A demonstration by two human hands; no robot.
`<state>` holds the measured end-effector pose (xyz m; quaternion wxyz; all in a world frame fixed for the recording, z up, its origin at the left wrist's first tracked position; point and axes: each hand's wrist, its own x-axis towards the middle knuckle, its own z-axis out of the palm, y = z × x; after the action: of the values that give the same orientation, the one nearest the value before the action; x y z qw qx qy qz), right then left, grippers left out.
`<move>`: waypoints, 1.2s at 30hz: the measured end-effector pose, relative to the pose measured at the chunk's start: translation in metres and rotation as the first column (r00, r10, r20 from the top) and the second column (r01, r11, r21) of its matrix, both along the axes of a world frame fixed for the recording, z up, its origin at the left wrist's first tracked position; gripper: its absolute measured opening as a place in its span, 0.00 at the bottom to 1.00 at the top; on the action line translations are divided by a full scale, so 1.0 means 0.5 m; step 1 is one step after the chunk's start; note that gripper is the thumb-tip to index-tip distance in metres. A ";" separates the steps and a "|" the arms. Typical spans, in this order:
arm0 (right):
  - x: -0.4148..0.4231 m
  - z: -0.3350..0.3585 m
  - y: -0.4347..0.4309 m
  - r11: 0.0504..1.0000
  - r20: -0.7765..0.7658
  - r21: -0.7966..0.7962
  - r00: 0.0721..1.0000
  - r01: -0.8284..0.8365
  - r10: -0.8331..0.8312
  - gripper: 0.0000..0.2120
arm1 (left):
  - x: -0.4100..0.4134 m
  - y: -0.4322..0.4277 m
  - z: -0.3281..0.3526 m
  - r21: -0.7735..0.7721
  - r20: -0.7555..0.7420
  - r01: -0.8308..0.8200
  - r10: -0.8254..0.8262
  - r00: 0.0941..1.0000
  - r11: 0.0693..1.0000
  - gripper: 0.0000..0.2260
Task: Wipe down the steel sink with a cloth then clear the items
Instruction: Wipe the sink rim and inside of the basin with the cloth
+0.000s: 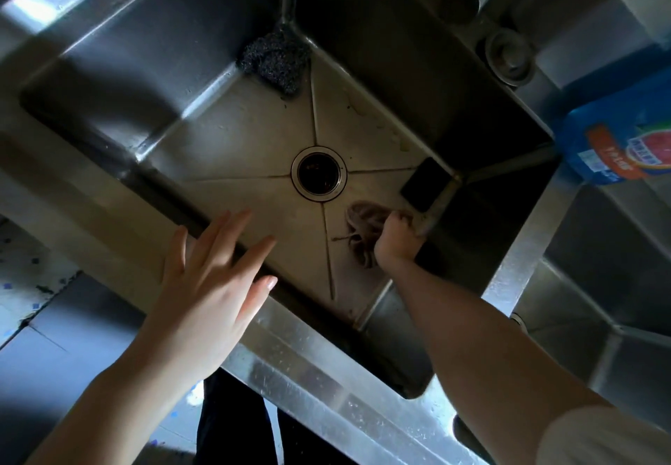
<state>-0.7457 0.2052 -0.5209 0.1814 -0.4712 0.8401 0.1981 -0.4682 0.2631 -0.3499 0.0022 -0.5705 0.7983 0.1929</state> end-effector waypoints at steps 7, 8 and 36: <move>-0.050 -0.005 -0.063 0.966 0.029 -0.084 0.970 0.243 -0.241 0.20 | 0.004 -0.003 0.010 0.004 -0.010 -0.037 0.037 0.999 0.999 0.21; -0.052 -0.005 -0.061 0.966 0.035 -0.084 0.969 0.245 -0.243 0.21 | 0.005 -0.003 0.009 0.005 -0.009 -0.036 0.036 0.999 0.999 0.21; 0.029 0.009 -0.103 0.982 0.280 -0.189 0.958 -0.011 0.065 0.21 | 0.008 -0.009 0.000 -0.046 0.014 -0.061 0.061 0.998 0.997 0.15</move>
<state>-0.7314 0.1538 -0.5165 0.2519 -0.5257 0.8109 0.0527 -0.4644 0.2588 -0.3497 -0.0106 -0.5959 0.7847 0.1703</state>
